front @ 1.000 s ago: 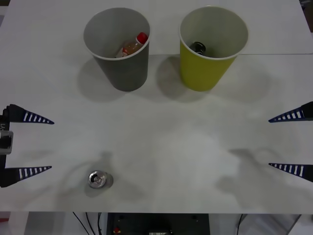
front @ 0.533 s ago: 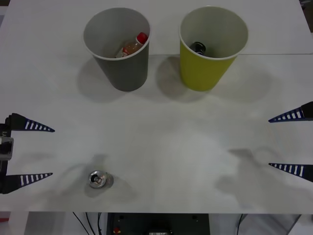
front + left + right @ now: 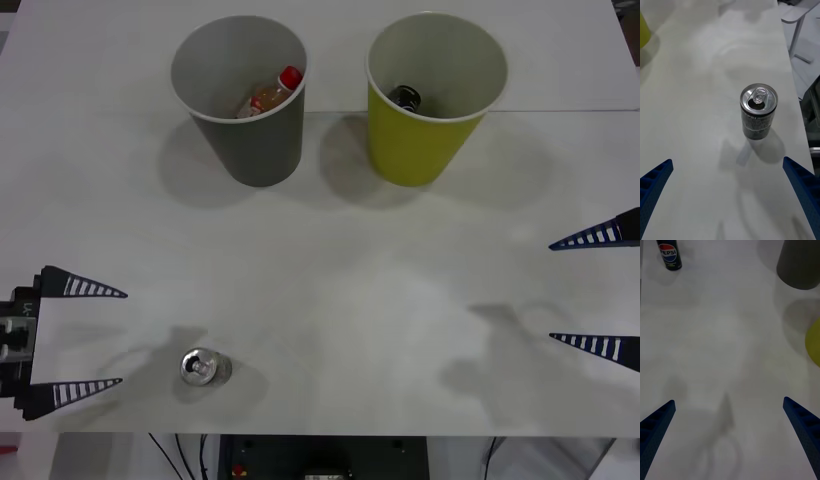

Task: Put the can into the green bin and the plastic bottle into the gray bin

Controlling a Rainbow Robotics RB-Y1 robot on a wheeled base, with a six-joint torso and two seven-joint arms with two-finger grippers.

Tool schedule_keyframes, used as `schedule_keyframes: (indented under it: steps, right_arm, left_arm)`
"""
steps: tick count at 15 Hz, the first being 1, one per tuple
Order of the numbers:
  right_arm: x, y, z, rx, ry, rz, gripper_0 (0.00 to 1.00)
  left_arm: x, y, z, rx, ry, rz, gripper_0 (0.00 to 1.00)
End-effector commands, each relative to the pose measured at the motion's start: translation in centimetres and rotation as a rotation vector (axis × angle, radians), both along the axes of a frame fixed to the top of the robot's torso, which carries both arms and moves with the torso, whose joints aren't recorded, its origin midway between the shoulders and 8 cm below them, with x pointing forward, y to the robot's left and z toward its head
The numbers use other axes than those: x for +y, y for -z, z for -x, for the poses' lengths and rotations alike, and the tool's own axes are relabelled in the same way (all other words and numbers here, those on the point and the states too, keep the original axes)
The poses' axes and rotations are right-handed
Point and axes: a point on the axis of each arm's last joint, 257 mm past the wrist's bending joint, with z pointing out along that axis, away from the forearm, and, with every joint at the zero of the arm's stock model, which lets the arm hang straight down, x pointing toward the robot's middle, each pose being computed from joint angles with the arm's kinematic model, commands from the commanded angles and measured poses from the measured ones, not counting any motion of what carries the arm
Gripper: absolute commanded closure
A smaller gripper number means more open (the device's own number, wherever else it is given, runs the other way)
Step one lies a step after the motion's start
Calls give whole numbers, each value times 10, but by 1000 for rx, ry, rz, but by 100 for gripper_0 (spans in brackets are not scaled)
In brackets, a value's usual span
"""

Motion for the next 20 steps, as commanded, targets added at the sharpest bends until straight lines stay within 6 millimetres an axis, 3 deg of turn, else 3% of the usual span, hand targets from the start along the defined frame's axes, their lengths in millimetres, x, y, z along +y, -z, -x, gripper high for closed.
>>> schedule_keyframes:
  steps: [1,9,15,20]
  right_arm:
    - [0,0,0,0,0,0,0]
    - [0,0,0,0,0,0,0]
    - [0,0,0,0,0,0,0]
    - [0,0,0,0,0,0,0]
  left_arm:
    - [-1,14,4,18,9,72,0]
    - [-3,38,18,93,37,240,0]
    - [-27,61,23,110,28,296,0]
    - [-47,79,8,94,4,344,0]
